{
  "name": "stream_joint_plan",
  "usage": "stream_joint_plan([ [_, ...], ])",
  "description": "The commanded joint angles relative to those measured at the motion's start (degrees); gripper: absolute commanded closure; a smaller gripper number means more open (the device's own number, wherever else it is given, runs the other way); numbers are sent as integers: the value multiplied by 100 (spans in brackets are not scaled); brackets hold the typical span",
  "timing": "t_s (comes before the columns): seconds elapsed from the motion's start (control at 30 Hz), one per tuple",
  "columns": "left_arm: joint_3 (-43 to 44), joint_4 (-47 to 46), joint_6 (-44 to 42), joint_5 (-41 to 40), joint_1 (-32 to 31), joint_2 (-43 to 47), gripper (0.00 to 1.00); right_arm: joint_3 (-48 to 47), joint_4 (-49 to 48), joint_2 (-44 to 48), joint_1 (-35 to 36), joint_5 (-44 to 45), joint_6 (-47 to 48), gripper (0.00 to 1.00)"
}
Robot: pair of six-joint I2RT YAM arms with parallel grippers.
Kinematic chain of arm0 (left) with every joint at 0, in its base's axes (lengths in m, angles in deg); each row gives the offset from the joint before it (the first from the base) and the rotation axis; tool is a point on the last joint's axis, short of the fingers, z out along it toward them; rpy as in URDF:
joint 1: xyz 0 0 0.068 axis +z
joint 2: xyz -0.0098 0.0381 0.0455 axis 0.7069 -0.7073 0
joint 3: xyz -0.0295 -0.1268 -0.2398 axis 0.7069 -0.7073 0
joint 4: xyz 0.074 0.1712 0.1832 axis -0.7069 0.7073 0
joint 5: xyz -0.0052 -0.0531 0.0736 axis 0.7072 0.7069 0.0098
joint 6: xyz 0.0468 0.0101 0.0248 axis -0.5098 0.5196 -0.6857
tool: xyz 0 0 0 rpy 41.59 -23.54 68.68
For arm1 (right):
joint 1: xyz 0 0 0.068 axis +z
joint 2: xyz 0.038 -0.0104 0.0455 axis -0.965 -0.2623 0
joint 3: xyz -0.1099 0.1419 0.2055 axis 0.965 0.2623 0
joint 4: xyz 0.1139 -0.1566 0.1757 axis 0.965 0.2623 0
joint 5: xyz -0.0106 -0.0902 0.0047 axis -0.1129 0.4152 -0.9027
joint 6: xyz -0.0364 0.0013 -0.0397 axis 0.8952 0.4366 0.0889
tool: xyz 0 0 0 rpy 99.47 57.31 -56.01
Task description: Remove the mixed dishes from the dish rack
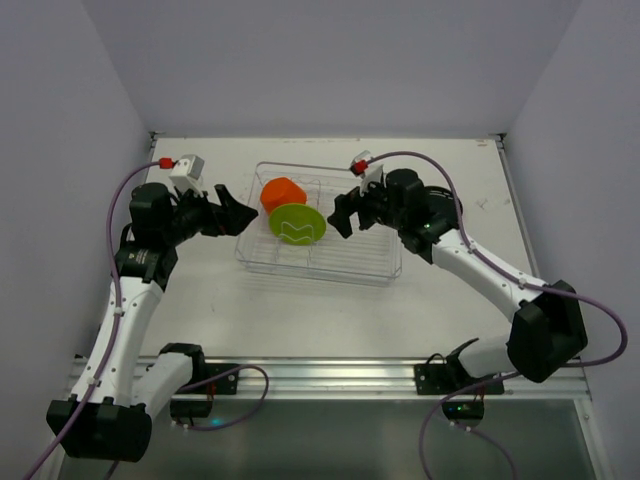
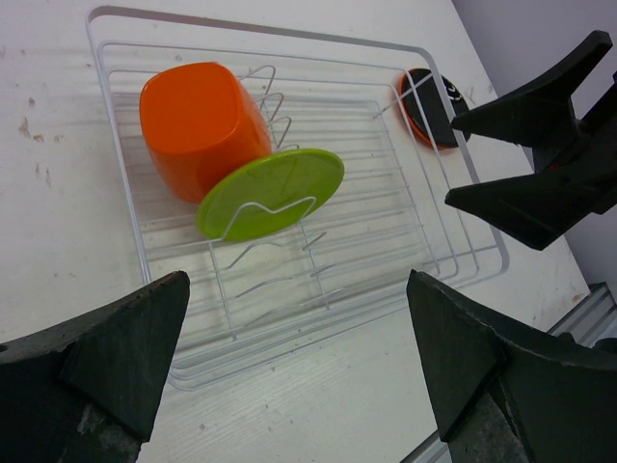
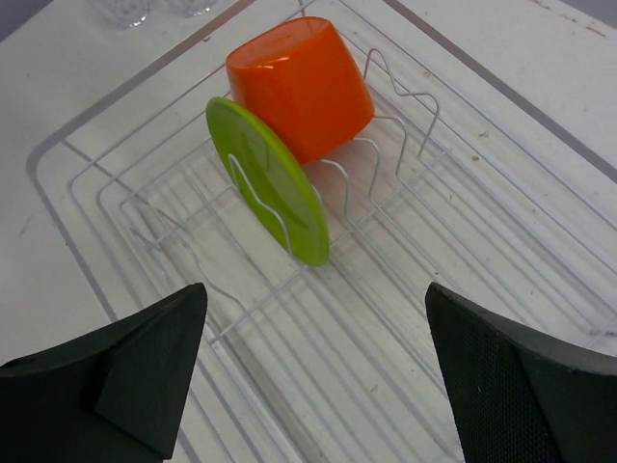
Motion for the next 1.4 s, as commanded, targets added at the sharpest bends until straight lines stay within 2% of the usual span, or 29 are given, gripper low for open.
stream_joint_plan([
  [0.0, 23, -71, 11, -5, -43, 15, 0, -486, -319, -230, 128, 262, 702, 4],
  [0.1, -4, -63, 2, 13, -43, 23, 0, -671, -258, -441, 224, 349, 887, 10],
  [0.13, -4, -63, -7, 13, -43, 23, 0, -706, -231, -495, 242, 367, 948, 15],
  [0.3, -4, -36, -33, 4, -43, 6, 0, -1014, -178, -855, 330, 455, 984, 22],
  [0.47, 23, -36, -60, 13, -43, -20, 0, -1190, -28, -1250, 479, 490, 1133, 34],
  [0.93, 49, -19, -69, -14, -43, -108, 0, -1128, -503, -1637, 848, 876, 1502, 43],
  [1.37, 58, -19, -60, -22, -43, -117, 0, -1620, -319, -2235, 945, 1176, 1511, 48],
])
